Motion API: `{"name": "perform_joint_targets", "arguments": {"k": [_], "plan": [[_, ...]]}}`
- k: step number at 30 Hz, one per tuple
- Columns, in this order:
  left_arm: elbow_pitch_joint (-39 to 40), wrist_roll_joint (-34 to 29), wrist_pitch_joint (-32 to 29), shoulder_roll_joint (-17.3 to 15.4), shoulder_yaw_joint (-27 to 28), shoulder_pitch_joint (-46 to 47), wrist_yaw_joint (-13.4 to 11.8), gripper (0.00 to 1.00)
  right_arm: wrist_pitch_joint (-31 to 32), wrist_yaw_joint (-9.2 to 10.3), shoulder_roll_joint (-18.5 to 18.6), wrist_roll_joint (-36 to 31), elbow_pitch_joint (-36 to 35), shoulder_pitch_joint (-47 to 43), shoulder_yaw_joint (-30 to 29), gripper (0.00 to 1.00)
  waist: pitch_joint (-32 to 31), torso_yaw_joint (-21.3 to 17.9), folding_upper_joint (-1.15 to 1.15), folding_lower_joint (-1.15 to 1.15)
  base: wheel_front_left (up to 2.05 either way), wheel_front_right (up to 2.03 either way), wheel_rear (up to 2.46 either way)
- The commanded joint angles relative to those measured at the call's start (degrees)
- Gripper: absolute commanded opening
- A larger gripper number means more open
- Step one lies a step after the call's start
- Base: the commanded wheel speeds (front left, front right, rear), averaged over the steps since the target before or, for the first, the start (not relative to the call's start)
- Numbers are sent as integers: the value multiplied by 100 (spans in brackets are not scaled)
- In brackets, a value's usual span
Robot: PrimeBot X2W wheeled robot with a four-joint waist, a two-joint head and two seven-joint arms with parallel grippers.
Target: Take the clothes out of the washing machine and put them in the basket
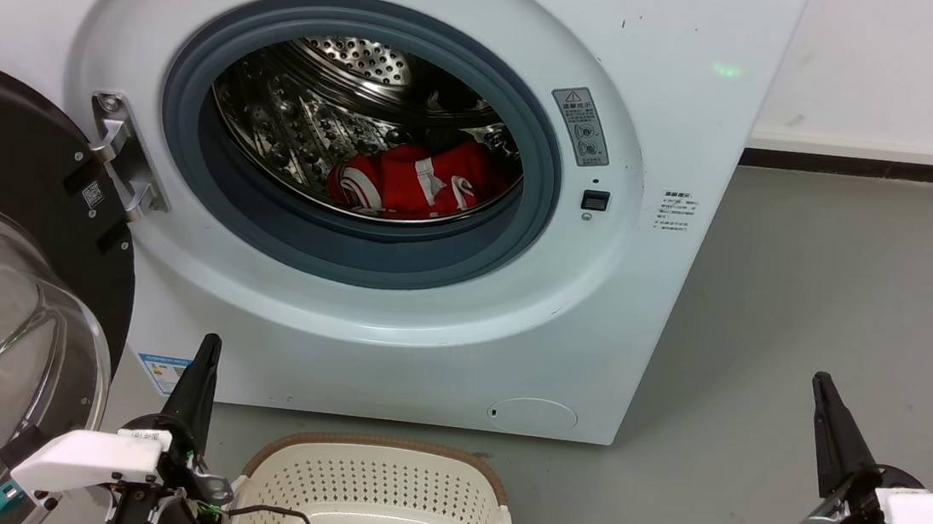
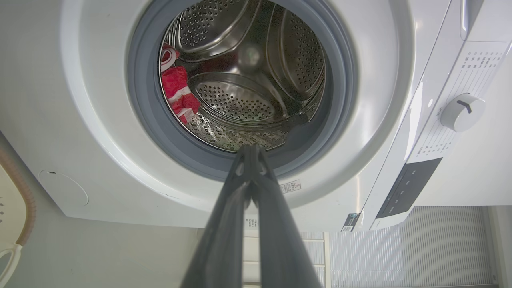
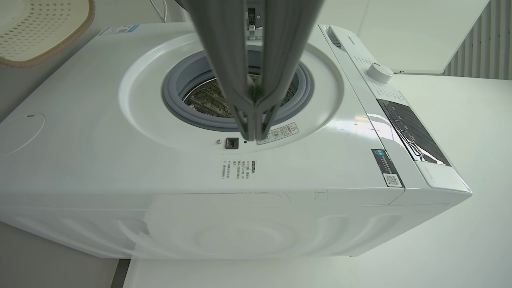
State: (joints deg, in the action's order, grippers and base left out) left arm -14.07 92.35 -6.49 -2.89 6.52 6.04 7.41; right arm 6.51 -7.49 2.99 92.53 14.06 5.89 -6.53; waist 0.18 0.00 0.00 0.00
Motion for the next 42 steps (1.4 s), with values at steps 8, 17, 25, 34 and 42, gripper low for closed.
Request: {"name": "perform_joint_targets", "arguments": {"k": [8, 17, 25, 34, 42], "plan": [[1, 14, -25, 4, 14, 38, 30, 0, 3, 0, -18, -26, 8, 70, 4, 0, 0, 0, 0, 0, 0, 0, 0], [1, 14, -25, 4, 14, 38, 30, 0, 3, 0, -18, -26, 8, 70, 4, 0, 0, 0, 0, 0, 0, 0, 0], [1, 13, -25, 4, 14, 38, 30, 0, 3, 0, -18, -26, 8, 70, 4, 0, 0, 0, 0, 0, 0, 0, 0], [1, 13, -25, 4, 14, 38, 30, 0, 3, 0, -18, -26, 8, 70, 4, 0, 0, 0, 0, 0, 0, 0, 0], [-26, -45, 134, 7, -154, -6, -7, 100, -130, 0, -4, -60, -23, -71, 53, 100, 2, -3, 0, 0, 0, 0, 0]]}}
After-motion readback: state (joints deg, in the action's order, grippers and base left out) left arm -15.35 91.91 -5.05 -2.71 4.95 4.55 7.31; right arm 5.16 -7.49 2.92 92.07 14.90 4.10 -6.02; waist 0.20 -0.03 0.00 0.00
